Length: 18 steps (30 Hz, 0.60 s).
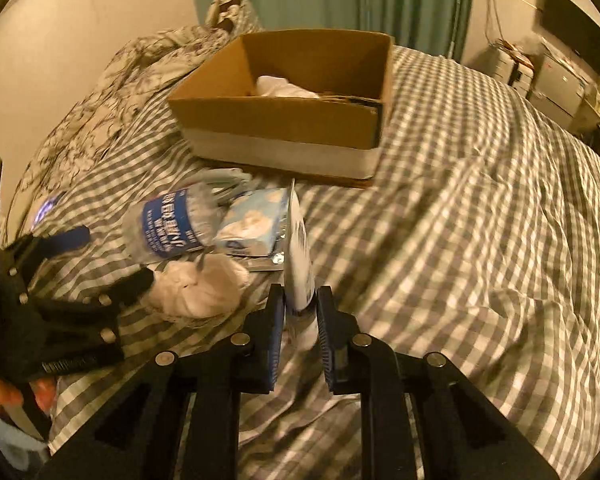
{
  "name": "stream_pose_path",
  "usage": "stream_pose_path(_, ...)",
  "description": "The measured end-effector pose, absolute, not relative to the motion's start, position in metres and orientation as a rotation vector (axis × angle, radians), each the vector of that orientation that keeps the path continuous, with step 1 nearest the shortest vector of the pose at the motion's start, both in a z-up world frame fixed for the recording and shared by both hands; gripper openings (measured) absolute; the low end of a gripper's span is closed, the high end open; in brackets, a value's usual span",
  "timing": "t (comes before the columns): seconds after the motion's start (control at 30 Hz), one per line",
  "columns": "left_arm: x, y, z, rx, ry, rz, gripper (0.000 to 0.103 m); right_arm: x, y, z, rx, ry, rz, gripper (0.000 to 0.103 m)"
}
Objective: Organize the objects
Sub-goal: 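Grasp the white tube with the right tool, then grasp the second white sock with the left tool while the right tool carries the tube to the box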
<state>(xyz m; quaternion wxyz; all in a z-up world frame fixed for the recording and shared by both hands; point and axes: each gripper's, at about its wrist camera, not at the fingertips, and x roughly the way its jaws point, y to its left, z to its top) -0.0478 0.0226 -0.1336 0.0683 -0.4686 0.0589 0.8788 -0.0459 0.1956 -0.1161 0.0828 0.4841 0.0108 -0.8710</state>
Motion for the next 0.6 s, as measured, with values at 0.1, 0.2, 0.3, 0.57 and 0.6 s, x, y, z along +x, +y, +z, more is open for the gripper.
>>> stream_pose_path(0.1,-0.059,0.043,-0.148,-1.466,0.207,2.533,0.093,-0.048,0.200,-0.123,1.481,0.012,-2.588,0.016)
stream_pose_path(0.2,-0.068,0.055,-0.163,-1.520,0.241,2.461,0.076,-0.051,0.202,-0.129,1.503,-0.004,-2.570,0.016)
stream_pose_path(0.3,-0.074,0.060,-0.177,-1.585,0.261,2.381,0.052,-0.053,0.204,-0.132,1.499,-0.029,-2.565,0.016)
stream_pose_path(0.57,-0.060,0.052,-0.164,-1.520,0.228,2.383,0.013,-0.049,0.202,-0.124,1.445,-0.041,-2.585,0.016)
stream_pose_path(0.6,-0.057,0.050,-0.160,-1.509,0.211,2.387,0.010,-0.047,0.202,-0.121,1.433,-0.037,-2.591,0.016)
